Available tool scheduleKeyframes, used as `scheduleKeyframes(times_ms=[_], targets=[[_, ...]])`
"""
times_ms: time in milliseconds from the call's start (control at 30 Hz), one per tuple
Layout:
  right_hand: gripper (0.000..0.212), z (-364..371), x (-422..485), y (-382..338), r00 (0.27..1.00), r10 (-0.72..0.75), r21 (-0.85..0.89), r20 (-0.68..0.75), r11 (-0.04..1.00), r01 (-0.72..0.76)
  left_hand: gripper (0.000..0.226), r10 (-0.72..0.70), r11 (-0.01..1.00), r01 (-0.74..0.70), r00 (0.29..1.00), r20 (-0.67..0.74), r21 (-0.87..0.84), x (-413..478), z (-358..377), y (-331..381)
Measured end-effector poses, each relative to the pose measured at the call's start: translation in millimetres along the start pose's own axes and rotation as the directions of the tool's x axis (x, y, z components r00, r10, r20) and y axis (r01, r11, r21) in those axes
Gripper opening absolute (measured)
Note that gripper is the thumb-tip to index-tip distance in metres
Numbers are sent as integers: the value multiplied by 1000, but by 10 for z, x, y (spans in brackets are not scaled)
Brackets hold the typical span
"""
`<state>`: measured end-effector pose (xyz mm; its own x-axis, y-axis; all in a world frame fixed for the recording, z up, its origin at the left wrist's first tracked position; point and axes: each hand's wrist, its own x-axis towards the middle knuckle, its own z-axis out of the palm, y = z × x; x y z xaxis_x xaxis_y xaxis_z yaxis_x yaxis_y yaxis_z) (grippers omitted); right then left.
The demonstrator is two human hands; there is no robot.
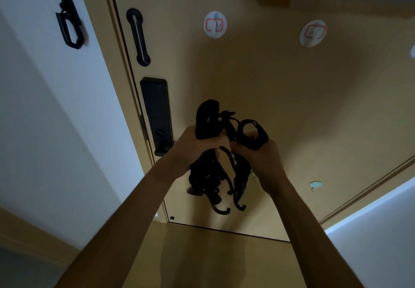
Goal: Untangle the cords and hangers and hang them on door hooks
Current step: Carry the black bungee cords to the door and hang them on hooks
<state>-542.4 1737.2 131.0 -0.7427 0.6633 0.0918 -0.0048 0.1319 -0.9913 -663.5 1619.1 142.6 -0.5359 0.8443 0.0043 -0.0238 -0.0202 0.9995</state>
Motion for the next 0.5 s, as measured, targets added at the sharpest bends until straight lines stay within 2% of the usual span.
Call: scheduleKeyframes(times_ms=[167, 300, 400, 500], targets=[[21, -19, 6, -95, 991, -46, 23, 126, 999, 44, 11, 64, 995, -51, 987, -147, 91, 97, 44, 91], [4, -50, 46, -122, 982, -51, 3, 179, 999, 52, 10, 66, 994, -53, 988, -139, 94, 117, 59, 146], [18, -53, 97, -101, 978, -50, -19, 204, 998, 55, 8, 14, 1000, -10, 988, -153, 24, 122, 88, 170], [23, -70, 103, -122, 959, -85, 10, 269, 996, 85, 7, -29, 999, 27, 993, -116, -24, 104, 113, 189]])
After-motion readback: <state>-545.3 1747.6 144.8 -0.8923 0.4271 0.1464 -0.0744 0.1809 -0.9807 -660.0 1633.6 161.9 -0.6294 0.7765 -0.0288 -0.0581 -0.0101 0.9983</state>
